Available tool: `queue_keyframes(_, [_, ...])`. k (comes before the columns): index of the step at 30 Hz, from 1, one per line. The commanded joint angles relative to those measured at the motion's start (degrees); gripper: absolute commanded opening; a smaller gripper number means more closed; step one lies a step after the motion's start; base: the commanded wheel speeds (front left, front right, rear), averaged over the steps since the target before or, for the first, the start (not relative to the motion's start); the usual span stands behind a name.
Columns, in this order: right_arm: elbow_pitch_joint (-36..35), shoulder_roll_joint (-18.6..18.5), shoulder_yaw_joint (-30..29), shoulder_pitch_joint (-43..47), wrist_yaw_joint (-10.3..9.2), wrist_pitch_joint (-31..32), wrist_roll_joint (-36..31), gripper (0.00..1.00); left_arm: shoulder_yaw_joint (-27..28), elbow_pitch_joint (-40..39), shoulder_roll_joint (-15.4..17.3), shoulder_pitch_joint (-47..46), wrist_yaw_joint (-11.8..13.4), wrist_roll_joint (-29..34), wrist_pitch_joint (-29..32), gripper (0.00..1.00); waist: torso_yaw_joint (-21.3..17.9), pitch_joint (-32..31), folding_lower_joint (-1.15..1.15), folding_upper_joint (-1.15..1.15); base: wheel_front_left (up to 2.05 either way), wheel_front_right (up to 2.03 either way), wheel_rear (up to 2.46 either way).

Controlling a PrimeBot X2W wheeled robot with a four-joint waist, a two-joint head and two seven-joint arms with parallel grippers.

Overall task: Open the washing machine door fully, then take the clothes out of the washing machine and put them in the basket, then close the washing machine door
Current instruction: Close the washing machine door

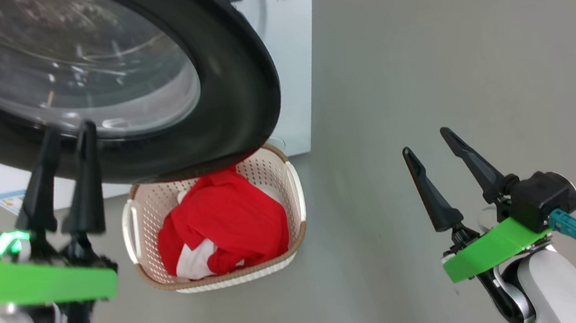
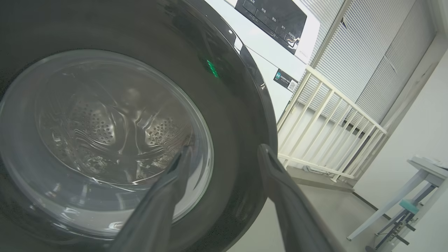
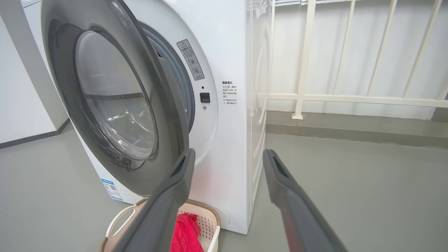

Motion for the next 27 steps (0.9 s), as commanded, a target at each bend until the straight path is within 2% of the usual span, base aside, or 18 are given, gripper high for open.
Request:
queue_keyframes(1, [-1.4,0.3,0.5,0.5,0.26,-0.4,-0.6,1.0,1.3,-1.6,2.9,0.8,1.2,3.6,-1.8,1.0,0.7,-1.9,0.0,0.0,0.0,0.0,0.0])
queue_keyframes(7, [-1.8,0.3,-0.1,1.8,0.26,-0.4,-1.2,1.0,-0.6,-1.7,3.9,5.7,4.7,13.2,-4.8,1.0,1.0,-4.1,0.0,0.0,0.0,0.0,0.0])
queue_keyframes(12, [-2.3,0.3,-0.8,2.5,0.26,-0.4,-1.5,1.0,-1.0,-2.3,3.7,9.7,6.9,18.4,-5.8,1.0,1.1,-5.3,0.0,0.0,0.0,0.0,0.0])
queue_keyframes(27, [-3.0,1.1,-3.9,8.1,0.26,-0.4,-2.4,1.0,1.7,-0.9,0.7,21.6,9.4,23.9,-6.3,1.0,1.3,-11.3,0.0,0.0,0.0,0.0,0.0])
